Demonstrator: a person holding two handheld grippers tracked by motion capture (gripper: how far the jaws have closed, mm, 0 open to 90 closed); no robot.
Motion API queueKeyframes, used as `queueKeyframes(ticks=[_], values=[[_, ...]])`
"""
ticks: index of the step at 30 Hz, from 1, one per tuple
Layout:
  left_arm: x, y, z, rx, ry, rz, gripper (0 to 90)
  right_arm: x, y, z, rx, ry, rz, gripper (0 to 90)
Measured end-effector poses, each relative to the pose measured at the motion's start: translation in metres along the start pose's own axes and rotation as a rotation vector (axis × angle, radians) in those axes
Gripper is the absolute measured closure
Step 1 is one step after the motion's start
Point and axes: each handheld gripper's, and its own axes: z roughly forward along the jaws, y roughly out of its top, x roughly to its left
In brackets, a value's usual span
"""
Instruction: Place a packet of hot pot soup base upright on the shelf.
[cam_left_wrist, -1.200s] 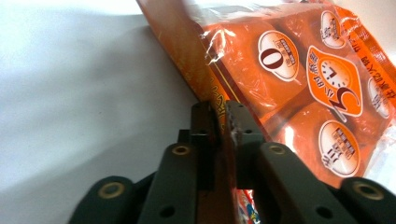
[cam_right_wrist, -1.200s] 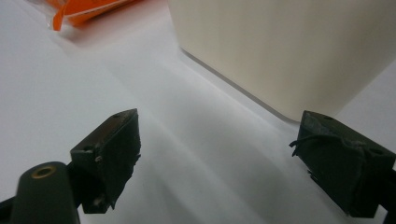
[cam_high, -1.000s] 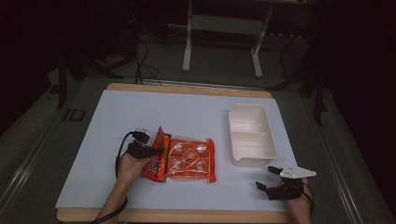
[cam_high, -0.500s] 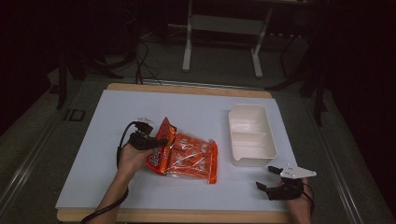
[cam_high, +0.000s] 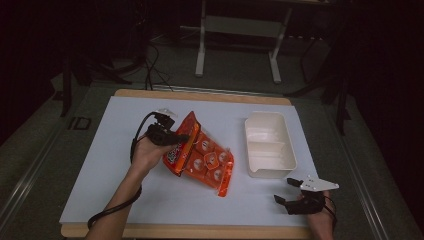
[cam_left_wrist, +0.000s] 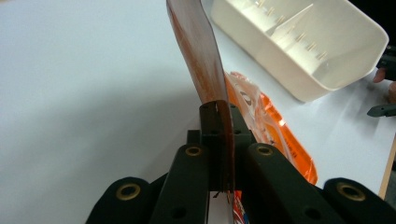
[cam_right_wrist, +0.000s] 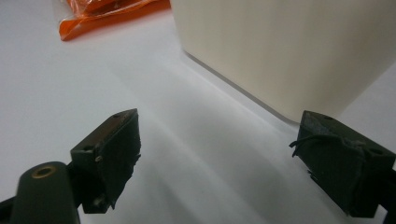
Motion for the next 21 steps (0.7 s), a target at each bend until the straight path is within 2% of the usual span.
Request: queueKeyframes(ticks=[2,5,14,21], values=[[-0.004,0.008,0.000,0.007,0.000,0.020,90.0,0.000,0.000,0.000,-0.001,0.000,0.000,13.9],[-0.008,0.020,-0.001,-0.010,-0.044,0.021,90.0,0.000,0.000,0.000,-0.002,0.001,0.000,13.9],[-0.032,0.052,0.003,0.031,-0.015,0.128,90.0,0.000,0.000,-0.001,-0.005,0.007,0.000,13.9],[-0.042,0.070,0.004,0.044,0.003,0.165,90.0,0.000,0.000,-0.001,-0.011,0.010,0.002,13.9]])
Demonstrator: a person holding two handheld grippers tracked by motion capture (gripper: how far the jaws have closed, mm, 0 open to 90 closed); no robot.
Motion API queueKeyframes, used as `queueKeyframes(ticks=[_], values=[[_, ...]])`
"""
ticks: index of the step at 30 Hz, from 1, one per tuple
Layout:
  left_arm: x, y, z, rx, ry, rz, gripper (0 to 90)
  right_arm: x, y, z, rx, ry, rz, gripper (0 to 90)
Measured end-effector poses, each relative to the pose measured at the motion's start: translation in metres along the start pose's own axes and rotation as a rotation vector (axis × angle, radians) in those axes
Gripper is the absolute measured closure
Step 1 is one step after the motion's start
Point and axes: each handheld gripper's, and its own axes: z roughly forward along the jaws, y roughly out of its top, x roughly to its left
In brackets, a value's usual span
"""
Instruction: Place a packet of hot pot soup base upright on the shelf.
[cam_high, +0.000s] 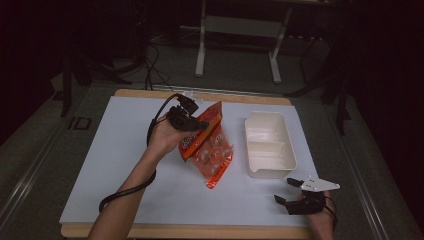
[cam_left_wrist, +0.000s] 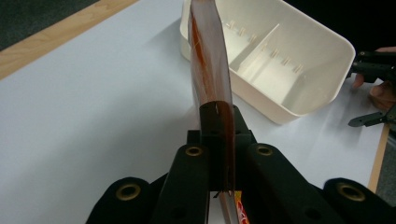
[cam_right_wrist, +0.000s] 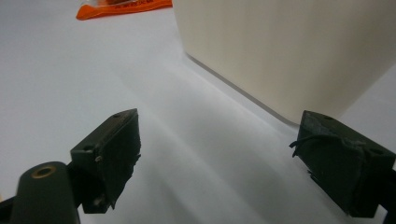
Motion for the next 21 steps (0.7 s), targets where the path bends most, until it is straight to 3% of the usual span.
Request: queueKeyframes(ticks=[6,21], values=[[-0.002,0.011,0.001,0.011,0.002,0.016,90.0,0.000,0.000,0.000,-0.005,0.002,0.002,13.9],[-0.015,0.043,-0.002,0.043,0.037,0.115,90.0,-0.001,0.000,-0.001,-0.013,0.006,0.001,13.9]])
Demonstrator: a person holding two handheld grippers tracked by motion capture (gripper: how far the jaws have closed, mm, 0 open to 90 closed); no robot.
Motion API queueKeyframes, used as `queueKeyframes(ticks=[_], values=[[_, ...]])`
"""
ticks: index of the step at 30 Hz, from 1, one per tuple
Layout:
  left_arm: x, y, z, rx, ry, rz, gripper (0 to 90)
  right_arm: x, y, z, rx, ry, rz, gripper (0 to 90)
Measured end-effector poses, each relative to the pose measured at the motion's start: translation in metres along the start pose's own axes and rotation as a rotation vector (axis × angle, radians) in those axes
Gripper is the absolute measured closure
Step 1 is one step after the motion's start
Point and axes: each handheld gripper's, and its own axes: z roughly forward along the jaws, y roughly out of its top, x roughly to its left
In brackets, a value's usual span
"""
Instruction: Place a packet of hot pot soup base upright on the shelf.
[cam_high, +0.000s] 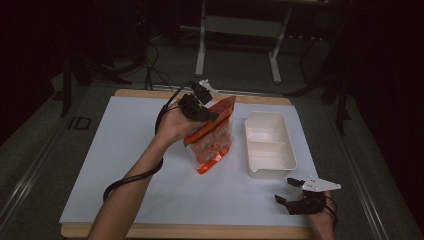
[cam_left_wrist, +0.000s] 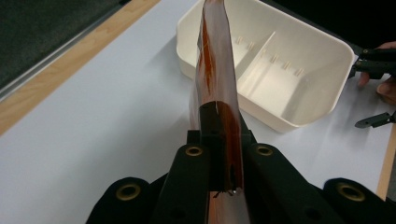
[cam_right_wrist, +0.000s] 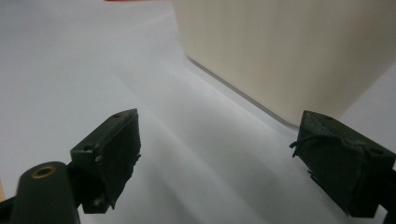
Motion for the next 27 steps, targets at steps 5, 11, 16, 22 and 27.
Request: queueKeyframes(ticks=[5,11,16,22,27], values=[[-0.002,0.008,-0.002,-0.010,0.007,0.016,90.0,0.000,0.000,0.000,-0.003,0.000,0.002,13.9],[-0.004,0.018,-0.005,-0.033,0.019,0.026,90.0,0.000,0.000,-0.001,-0.005,0.000,0.001,13.9],[-0.007,0.028,-0.008,-0.043,0.022,0.043,90.0,0.000,0.000,-0.001,-0.005,0.000,0.001,13.8],[-0.010,0.038,-0.007,-0.060,0.015,0.054,90.0,0.000,0.000,-0.001,-0.004,0.001,0.003,13.8],[-0.013,0.045,-0.004,-0.061,0.015,0.057,90.0,-0.001,0.000,-0.001,-0.004,0.002,0.003,13.8]])
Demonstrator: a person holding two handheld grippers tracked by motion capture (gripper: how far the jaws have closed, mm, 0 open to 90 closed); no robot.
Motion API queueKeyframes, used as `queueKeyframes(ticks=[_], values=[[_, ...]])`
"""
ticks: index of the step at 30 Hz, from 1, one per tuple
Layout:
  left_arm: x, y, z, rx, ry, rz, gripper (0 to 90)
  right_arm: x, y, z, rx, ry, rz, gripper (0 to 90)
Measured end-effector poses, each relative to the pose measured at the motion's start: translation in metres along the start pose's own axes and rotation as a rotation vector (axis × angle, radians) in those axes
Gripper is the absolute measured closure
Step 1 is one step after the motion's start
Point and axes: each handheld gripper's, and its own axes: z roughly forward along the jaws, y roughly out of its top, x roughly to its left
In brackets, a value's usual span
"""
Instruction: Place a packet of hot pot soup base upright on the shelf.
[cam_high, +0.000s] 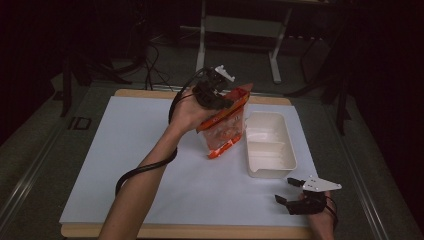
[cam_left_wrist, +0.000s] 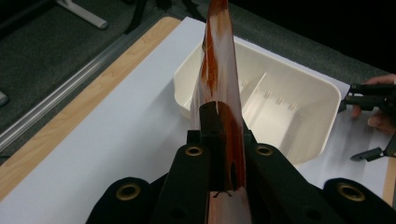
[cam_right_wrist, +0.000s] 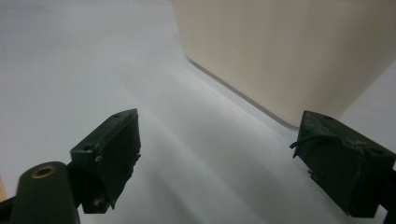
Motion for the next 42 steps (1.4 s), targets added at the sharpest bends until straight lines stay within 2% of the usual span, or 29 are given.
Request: queueKeyframes(ticks=[10,28,42], values=[[0.001,0.013,0.002,-0.018,0.017,-0.017,90.0,0.000,0.000,0.000,0.002,0.002,0.002,13.8],[0.005,0.028,0.012,0.004,0.050,-0.015,90.0,0.000,0.000,0.000,-0.001,-0.002,0.003,13.8],[0.007,0.040,0.020,0.007,0.057,-0.012,90.0,0.000,0.000,0.000,-0.003,0.000,0.006,13.8]])
